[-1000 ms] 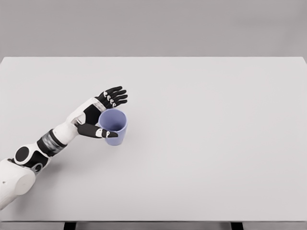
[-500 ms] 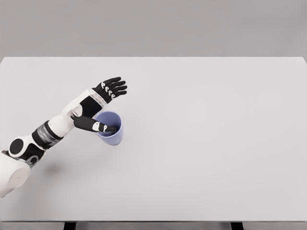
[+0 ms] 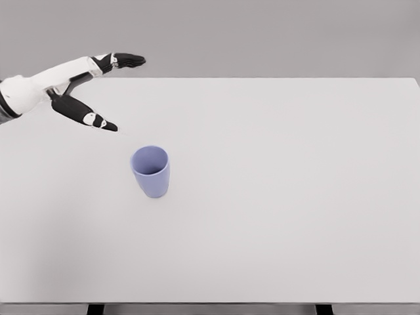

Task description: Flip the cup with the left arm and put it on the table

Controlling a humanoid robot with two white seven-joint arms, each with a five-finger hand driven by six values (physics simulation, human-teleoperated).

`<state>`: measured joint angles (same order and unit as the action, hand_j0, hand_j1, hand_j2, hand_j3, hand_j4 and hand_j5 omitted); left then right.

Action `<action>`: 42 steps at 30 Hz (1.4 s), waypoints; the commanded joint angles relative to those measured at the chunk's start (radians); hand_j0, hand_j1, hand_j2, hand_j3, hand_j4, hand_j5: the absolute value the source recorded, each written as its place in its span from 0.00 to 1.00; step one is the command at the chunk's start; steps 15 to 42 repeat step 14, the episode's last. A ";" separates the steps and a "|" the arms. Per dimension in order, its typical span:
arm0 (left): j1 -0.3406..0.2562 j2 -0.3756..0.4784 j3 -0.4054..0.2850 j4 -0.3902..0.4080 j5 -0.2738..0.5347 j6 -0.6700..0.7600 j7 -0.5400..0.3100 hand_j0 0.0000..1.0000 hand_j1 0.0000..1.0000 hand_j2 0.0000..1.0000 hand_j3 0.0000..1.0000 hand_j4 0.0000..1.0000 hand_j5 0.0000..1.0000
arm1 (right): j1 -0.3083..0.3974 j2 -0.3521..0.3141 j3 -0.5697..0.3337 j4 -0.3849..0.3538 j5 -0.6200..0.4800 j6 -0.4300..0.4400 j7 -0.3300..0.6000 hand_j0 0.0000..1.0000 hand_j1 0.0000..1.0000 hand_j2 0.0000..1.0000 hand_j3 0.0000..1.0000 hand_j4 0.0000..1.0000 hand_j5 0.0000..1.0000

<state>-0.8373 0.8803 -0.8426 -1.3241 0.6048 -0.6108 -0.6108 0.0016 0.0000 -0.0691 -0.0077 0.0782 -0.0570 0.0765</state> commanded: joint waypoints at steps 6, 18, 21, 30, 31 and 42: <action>-0.049 0.126 -0.006 -0.017 -0.611 0.000 0.000 1.00 1.00 1.00 1.00 1.00 1.00 | 0.000 0.000 0.000 0.000 0.000 0.000 0.000 1.00 1.00 1.00 1.00 1.00 1.00; -0.046 0.121 -0.010 -0.014 -0.620 0.000 0.000 1.00 1.00 1.00 1.00 1.00 1.00 | 0.000 0.000 0.000 0.000 0.000 0.000 0.000 1.00 1.00 1.00 1.00 1.00 1.00; -0.046 0.121 -0.010 -0.014 -0.620 0.000 0.000 1.00 1.00 1.00 1.00 1.00 1.00 | 0.000 0.000 0.000 0.000 0.000 0.000 0.000 1.00 1.00 1.00 1.00 1.00 1.00; -0.046 0.121 -0.010 -0.014 -0.620 0.000 0.000 1.00 1.00 1.00 1.00 1.00 1.00 | 0.000 0.000 0.000 0.000 0.000 0.000 0.000 1.00 1.00 1.00 1.00 1.00 1.00; -0.046 0.121 -0.010 -0.014 -0.620 0.000 0.000 1.00 1.00 1.00 1.00 1.00 1.00 | 0.000 0.000 0.000 0.000 0.000 0.000 0.000 1.00 1.00 1.00 1.00 1.00 1.00; -0.046 0.121 -0.010 -0.014 -0.620 0.000 0.000 1.00 1.00 1.00 1.00 1.00 1.00 | 0.000 0.000 0.000 0.000 0.000 0.000 0.000 1.00 1.00 1.00 1.00 1.00 1.00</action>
